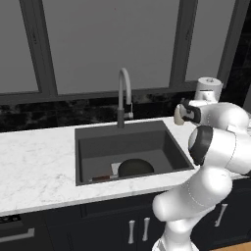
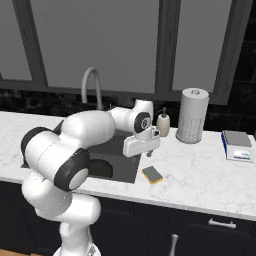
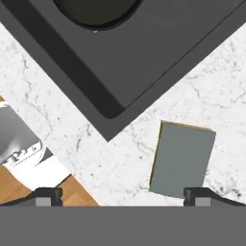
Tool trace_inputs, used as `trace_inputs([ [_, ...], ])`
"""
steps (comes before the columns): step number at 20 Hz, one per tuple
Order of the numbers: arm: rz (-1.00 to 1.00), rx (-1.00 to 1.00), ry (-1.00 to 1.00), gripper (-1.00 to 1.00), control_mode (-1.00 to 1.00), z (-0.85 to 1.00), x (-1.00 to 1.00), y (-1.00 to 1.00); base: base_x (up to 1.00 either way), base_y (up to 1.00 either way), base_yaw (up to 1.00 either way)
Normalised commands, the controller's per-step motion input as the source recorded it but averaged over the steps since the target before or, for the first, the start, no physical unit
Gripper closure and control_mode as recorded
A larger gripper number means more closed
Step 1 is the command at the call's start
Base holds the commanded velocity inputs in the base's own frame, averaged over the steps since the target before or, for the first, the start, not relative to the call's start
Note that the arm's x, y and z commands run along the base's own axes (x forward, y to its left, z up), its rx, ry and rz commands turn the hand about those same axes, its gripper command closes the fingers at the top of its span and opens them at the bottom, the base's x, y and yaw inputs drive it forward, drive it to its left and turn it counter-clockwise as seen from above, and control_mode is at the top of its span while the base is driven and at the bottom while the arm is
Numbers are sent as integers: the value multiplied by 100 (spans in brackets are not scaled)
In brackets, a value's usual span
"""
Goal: Pick the pan and sponge and place them into the sink. Then turn on the water.
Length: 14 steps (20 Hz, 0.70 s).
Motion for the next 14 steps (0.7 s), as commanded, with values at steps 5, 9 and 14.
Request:
trace_inputs([
  [5, -11, 0, 0, -100, -100, -35, 41, -21, 0, 0, 0],
  [9, -6, 0, 0, -100, -100, -31, 16, -21, 0, 0, 0],
  [14, -2, 0, 0, -100, -100, -22, 1, -19, 0, 0, 0],
])
